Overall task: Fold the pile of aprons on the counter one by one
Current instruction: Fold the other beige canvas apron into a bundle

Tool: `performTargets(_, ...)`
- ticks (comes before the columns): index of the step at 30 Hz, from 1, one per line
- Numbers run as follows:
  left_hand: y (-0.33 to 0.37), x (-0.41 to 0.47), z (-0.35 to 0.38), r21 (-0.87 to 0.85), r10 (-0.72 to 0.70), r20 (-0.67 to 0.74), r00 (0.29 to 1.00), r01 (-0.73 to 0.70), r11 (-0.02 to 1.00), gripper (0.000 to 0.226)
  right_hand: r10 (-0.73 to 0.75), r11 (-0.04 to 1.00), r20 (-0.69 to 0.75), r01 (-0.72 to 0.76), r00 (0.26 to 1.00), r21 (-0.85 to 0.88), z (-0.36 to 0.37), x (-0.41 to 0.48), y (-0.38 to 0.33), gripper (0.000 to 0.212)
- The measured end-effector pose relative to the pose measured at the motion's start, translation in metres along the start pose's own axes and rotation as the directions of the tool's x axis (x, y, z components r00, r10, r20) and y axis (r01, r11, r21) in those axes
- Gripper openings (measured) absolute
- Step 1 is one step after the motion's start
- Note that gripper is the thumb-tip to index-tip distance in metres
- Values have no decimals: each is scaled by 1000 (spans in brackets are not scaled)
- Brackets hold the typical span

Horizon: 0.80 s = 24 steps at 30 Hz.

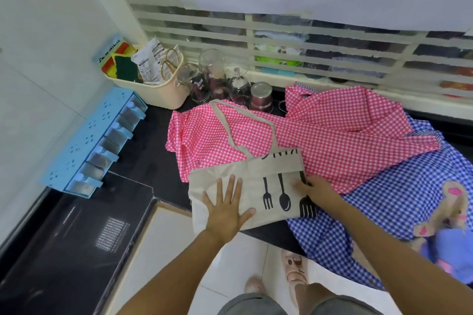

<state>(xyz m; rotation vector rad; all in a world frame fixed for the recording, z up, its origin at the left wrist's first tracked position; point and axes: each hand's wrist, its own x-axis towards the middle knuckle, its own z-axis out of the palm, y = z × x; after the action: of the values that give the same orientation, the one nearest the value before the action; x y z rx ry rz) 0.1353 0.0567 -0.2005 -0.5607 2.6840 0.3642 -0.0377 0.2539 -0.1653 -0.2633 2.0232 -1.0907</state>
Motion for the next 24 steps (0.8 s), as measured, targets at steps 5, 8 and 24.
performTargets(5, 1, -1, -4, -7, 25, 16, 1000, -25, 1000, 88, 107, 988, 370, -57, 923, -144, -24, -16, 6, 22)
performTargets(8, 4, -2, -6, -43, 8, -5, 1000, -8, 999, 90, 167, 946, 312, -64, 935, -317, -30, -7, -3, 31)
performTargets(24, 14, -9, -20, -123, 226, 1, 974, -224, 967, 105, 50, 961, -118, -15, 992, 278, 5, -17, -51, 19)
